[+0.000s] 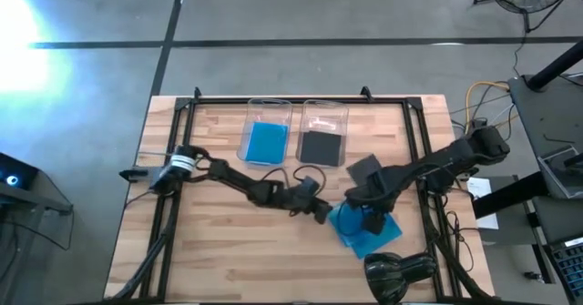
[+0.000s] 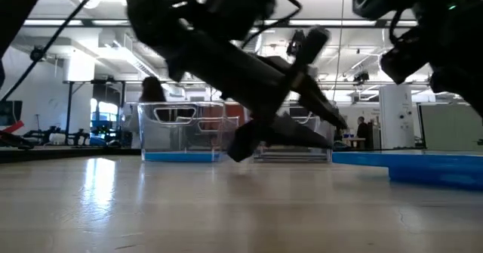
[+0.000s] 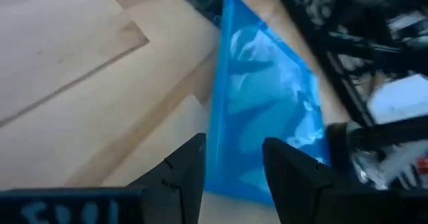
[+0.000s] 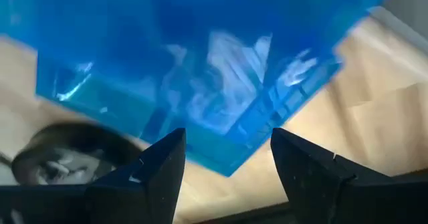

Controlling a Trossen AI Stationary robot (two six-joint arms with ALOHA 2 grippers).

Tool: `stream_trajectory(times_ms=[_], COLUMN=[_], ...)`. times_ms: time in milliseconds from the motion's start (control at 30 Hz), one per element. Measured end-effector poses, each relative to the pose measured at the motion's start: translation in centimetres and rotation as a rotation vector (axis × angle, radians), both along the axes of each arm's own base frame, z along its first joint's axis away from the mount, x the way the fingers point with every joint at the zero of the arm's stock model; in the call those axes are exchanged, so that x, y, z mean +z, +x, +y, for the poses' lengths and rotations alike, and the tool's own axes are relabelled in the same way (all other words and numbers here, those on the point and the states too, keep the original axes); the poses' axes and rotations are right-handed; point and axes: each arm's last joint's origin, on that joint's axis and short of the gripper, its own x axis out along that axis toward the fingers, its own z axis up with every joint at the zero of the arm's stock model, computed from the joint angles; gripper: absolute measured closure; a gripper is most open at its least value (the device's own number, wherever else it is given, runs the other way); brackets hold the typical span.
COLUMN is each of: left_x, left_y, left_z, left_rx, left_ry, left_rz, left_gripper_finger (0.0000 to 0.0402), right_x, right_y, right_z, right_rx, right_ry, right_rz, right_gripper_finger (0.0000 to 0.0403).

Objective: Pick & place jewel cases by type
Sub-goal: Put the left blue CD case into the left transparent bin

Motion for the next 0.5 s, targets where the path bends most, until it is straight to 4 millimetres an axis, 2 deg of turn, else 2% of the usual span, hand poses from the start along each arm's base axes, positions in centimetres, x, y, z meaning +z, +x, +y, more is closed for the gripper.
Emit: stream_trajectory(times_ms=[233,500], left_x=[-0.8,0.0], left_y=[3.5,5.6], left_z=[0.3,-0.2], left_rx=[-0.033,-0.103], left_ry=[0.058,0.077], left_rz=[0.184,0.195], left_gripper_finger=[0.0273,0.0273], right_x=[-0.5,-2.1], right_y=[0.0,-0.6], right_z=[1.7,2.4], right_rx=[0.055,-0.009], right_ry=[0.020,0.017], right_rz=[-0.066,-0.079], right_gripper_finger=[0.0188,0.0188])
